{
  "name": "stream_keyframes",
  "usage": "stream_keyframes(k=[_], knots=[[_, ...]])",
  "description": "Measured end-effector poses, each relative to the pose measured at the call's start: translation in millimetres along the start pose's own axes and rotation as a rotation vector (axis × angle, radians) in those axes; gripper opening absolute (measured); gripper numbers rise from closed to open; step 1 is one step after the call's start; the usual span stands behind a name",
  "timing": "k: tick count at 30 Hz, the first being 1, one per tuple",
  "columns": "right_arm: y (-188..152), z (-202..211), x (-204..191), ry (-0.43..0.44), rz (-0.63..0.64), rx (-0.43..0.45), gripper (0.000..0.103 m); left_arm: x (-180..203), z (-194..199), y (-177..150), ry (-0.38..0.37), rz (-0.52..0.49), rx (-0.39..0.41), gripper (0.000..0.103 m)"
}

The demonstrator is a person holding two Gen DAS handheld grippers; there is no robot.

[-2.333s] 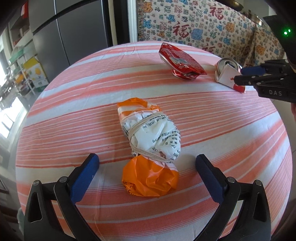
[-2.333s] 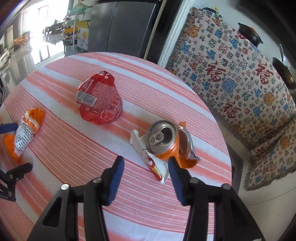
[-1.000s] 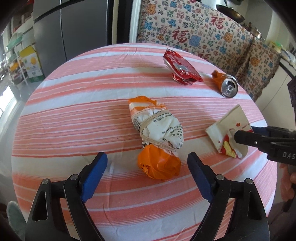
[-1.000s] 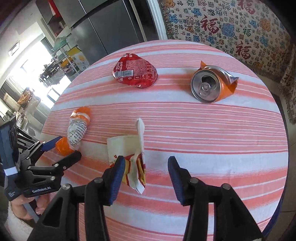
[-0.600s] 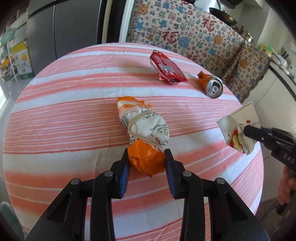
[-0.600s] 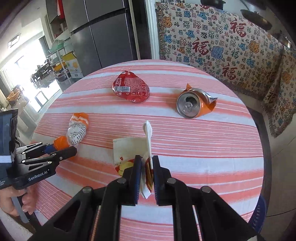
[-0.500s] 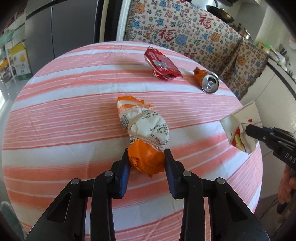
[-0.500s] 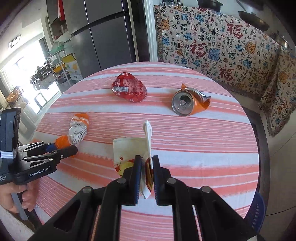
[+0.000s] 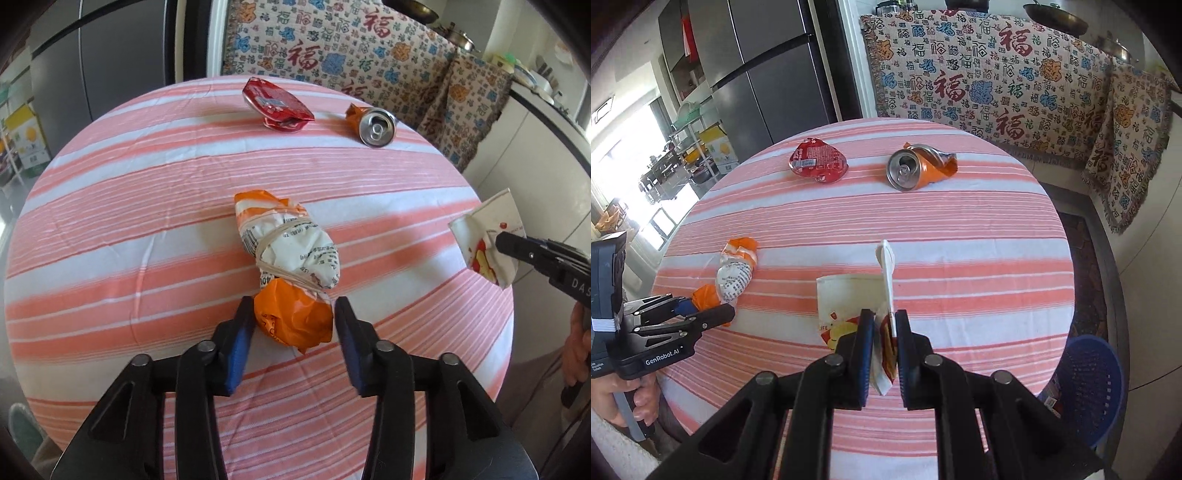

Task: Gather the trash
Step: 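Close the left tool on the orange-and-white candy wrapper while the right tool holds the paper scrap, then carry the candy wrapper and paper scrap over the blue wastebasket and open both tools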

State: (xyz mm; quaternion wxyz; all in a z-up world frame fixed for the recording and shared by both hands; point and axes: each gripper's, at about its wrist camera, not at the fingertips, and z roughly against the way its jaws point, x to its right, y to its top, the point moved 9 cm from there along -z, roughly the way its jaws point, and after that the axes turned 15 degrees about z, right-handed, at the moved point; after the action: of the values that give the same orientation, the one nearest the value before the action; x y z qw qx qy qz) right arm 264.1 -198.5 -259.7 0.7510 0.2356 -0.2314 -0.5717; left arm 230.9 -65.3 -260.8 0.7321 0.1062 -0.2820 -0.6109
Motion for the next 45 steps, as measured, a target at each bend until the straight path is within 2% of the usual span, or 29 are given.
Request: stream_keyframes(k=[2, 4, 7, 9, 10, 11, 15, 20, 26, 33, 39, 45], knots=[[-4.5, 4.3, 2.6, -0.002, -0.007, 0.006, 0.012, 1.9, 1.8, 4.9, -0.013, -0.005, 0.015, 0.077], [-8.0, 8.9, 6.2, -0.005, -0.016, 0.016, 0.012, 4.1, 1.3, 9.6, -0.002, -0.020, 0.035, 0.083], [-11.1, 11.7, 11.5, -0.004, -0.028, 0.021, 0.012, 7.5, -6.8, 16.8, 0.040, -0.055, 0.024, 0.083], [-10.6, 13.2, 15.1, -0.006, -0.031, 0.022, 0.012, 6.0, -12.4, 18.8, 0.066, -0.060, 0.004, 0.077], [-9.6, 14.9, 17.3, -0.009, -0.033, 0.025, 0.012, 6.1, -15.3, 18.2, 0.053, -0.057, -0.016, 0.055], [-8.6, 17.4, 18.2, -0.010, -0.034, 0.030, 0.012, 5.7, -17.6, 17.4, 0.039, -0.048, -0.037, 0.041], [-6.9, 26.7, 29.1, -0.022, -0.035, 0.041, 0.012, 6.7, -12.0, 19.5, 0.033, -0.041, -0.010, 0.038], [-10.2, 31.4, 45.7, -0.038, -0.051, 0.039, 0.012, 29.4, 3.2, 17.6, -0.029, -0.039, 0.005, 0.038], [-20.5, 39.8, 81.1, -0.074, -0.087, 0.027, 0.012, 94.6, 13.5, 8.4, -0.110, -0.115, -0.004, 0.038], [-48.2, 74.2, 160.9, -0.181, -0.167, 0.002, 0.012, 205.0, 5.6, -3.1, -0.223, -0.215, -0.028, 0.038], [-88.0, 95.1, 231.7, -0.277, -0.246, -0.052, 0.012, 300.4, -20.9, -28.4, -0.295, -0.293, -0.079, 0.038], [-135.3, 88.6, 293.3, -0.346, -0.343, -0.111, 0.012, 365.0, -62.1, -56.8, -0.325, -0.335, -0.148, 0.038]])
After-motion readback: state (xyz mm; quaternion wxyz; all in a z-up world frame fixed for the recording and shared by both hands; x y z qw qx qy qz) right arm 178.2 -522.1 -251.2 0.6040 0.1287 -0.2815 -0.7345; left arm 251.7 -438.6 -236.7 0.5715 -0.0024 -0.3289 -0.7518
